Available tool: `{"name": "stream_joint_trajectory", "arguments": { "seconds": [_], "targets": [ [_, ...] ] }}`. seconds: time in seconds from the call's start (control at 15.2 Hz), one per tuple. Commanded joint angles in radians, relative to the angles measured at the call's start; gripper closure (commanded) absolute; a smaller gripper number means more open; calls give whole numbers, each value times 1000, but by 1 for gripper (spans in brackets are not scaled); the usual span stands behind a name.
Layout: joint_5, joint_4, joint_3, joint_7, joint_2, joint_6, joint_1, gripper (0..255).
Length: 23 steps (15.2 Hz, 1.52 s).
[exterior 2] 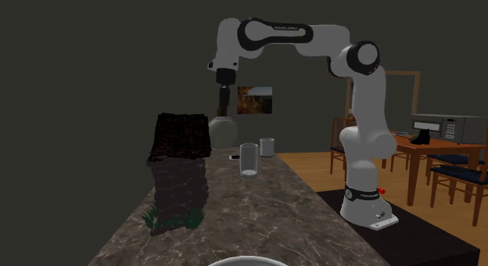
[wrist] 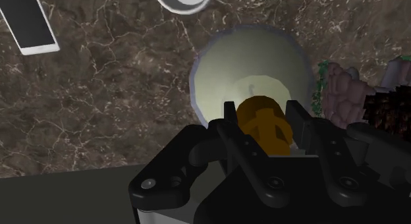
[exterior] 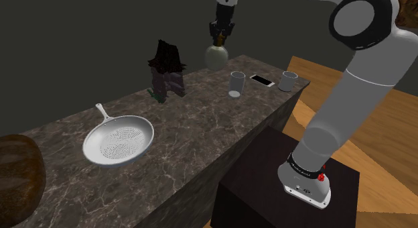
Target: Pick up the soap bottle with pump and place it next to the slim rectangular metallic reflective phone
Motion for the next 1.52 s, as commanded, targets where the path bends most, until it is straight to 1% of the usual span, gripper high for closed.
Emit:
{"name": "stream_joint_trajectory", "arguments": {
  "seconds": [0.0, 0.33, 0.59, 0.86, 1.12, 1.45],
  "targets": [
    [4, 22, -21, -43, 31, 7, -21, 255],
    [23, 111, -65, -142, 141, 23, -73, 255],
    [44, 213, -92, -216, 246, 21, -120, 255],
    [69, 350, -112, -283, 371, 3, -173, 255],
    [95, 532, -122, -338, 516, -40, -231, 255],
    [94, 437, -121, -344, 498, 38, -225, 255]
  ]
}}
